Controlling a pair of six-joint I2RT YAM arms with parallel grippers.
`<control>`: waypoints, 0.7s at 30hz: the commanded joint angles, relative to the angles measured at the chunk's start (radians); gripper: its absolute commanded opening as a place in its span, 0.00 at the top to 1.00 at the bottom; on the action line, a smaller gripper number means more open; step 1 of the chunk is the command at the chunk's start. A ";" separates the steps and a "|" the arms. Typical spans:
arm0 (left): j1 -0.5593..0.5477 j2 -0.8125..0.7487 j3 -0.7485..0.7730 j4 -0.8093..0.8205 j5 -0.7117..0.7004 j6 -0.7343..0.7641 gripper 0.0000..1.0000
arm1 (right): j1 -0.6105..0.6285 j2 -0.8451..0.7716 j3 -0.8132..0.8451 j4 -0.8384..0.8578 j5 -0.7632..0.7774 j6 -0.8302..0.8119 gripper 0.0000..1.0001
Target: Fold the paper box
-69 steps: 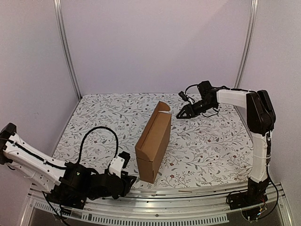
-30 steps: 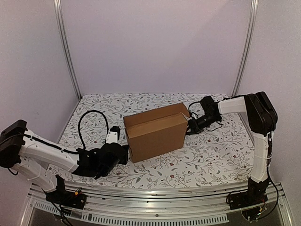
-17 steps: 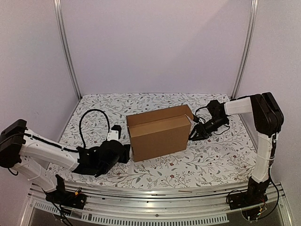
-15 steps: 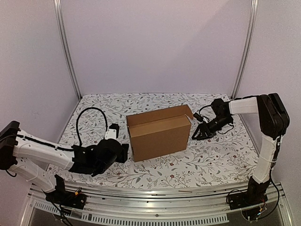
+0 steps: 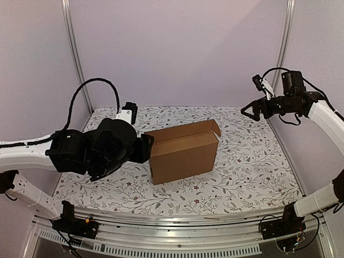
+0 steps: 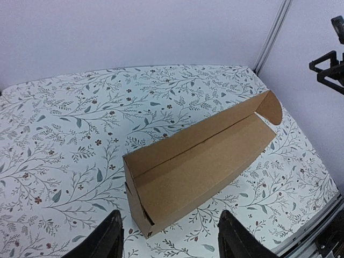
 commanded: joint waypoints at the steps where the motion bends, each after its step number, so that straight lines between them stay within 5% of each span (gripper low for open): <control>1: -0.013 0.128 0.215 -0.372 -0.071 -0.143 0.41 | -0.003 0.092 0.090 -0.031 -0.185 0.011 0.01; 4: -0.005 0.219 0.376 -0.565 -0.081 -0.272 0.44 | 0.058 0.091 0.120 -0.062 -0.089 0.001 0.06; 8: 0.010 0.308 0.495 -0.682 -0.050 -0.366 0.47 | 0.127 0.057 0.141 -0.090 0.055 -0.038 0.26; 13: 0.049 0.359 0.527 -0.743 0.042 -0.441 0.52 | 0.136 0.022 0.134 -0.078 0.017 -0.034 0.36; 15: 0.050 0.356 0.518 -0.743 0.062 -0.459 0.54 | 0.137 0.025 0.129 -0.092 -0.038 -0.066 0.31; 19: 0.056 0.340 0.475 -0.728 0.070 -0.477 0.55 | 0.135 0.035 0.112 -0.082 -0.052 -0.053 0.03; 21: 0.068 0.339 0.461 -0.707 0.072 -0.456 0.55 | 0.125 0.060 0.123 -0.079 -0.056 0.001 0.01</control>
